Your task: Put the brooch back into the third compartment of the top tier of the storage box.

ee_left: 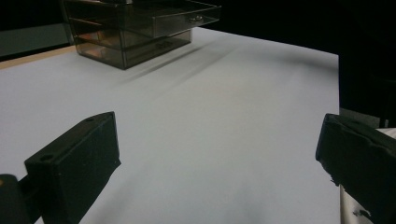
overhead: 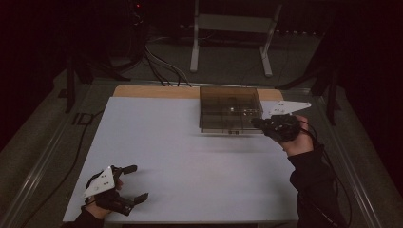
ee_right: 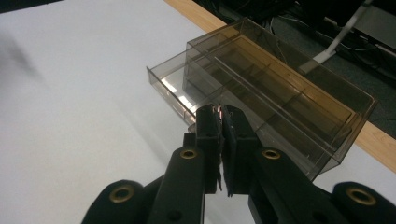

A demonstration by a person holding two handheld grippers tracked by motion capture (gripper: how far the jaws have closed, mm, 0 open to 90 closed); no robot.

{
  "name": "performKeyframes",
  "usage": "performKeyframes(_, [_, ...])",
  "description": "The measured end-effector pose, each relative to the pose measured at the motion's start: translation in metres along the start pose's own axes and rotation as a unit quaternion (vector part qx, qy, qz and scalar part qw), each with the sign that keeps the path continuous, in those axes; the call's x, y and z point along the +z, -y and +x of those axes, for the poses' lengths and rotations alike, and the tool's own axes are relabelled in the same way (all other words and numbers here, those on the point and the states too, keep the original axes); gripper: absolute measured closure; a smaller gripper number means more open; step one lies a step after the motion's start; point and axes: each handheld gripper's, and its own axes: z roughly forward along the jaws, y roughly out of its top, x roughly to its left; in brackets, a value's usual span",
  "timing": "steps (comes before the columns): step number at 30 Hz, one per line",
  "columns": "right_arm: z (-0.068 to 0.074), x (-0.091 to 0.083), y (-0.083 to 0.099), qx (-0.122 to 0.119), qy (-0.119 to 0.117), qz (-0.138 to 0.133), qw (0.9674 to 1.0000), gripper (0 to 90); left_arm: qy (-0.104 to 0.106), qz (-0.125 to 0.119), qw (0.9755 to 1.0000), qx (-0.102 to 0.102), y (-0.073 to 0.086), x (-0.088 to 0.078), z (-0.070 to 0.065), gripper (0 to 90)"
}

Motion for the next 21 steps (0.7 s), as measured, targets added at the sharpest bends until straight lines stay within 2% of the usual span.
performKeyframes(15, [-0.01,0.005,-0.008,0.006,0.007,0.003,1.0,85.7,0.001,0.002,1.0,0.002,0.0,0.0,0.0,0.6])
performKeyframes(21, [-0.015,0.011,-0.009,0.009,0.013,0.015,0.9998,85.7,0.001,0.003,1.0,0.003,0.0,0.0,0.0,0.6])
